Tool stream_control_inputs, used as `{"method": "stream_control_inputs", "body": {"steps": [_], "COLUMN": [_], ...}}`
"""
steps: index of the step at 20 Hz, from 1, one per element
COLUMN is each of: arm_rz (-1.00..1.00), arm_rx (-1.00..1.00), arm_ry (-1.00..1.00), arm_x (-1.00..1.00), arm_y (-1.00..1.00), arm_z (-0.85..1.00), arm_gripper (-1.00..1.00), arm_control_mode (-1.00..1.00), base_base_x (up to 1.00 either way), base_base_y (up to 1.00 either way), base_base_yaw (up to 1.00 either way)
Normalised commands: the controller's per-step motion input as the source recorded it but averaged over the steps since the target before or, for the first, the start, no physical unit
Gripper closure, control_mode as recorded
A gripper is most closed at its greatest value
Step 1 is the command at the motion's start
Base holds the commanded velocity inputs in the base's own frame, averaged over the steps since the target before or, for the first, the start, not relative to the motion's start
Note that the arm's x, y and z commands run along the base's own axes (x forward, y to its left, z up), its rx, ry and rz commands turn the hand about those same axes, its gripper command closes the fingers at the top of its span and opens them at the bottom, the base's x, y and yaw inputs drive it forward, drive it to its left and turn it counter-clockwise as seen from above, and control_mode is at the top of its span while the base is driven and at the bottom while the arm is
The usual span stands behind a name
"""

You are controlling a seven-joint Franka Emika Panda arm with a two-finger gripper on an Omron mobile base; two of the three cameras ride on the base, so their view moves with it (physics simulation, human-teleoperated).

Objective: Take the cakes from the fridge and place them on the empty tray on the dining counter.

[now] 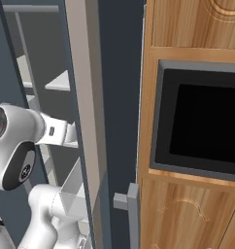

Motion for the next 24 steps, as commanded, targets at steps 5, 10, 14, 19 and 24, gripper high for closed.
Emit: {"method": "stream_control_inputs", "body": {"steps": [5,10,14,19,24], "arm_rz": [-0.06,-0.11,-0.13,-0.02,0.00], "arm_rx": [0.02,0.02,0.00,0.02,0.08], "arm_ry": [0.04,0.06,0.06,0.01,0.02], "arm_x": [0.41,0.17,0.24,0.40,0.59], "arm_y": [-0.12,-0.18,-0.03,-0.04,-0.01], "arm_z": [0.19,0.38,0.30,0.19,0.18], "arm_gripper": [-1.00,-1.00,-1.00,-1.00,-1.00], "arm_control_mode": [-1.00,-1.00,-1.00,-1.00,-1.00], "base_base_x": [0.00,0.00,0.00,0.00,0.00], "base_base_y": [0.00,0.00,0.00,0.00,0.00], "base_base_yaw": [0.00,0.00,0.00,0.00,0.00]}}
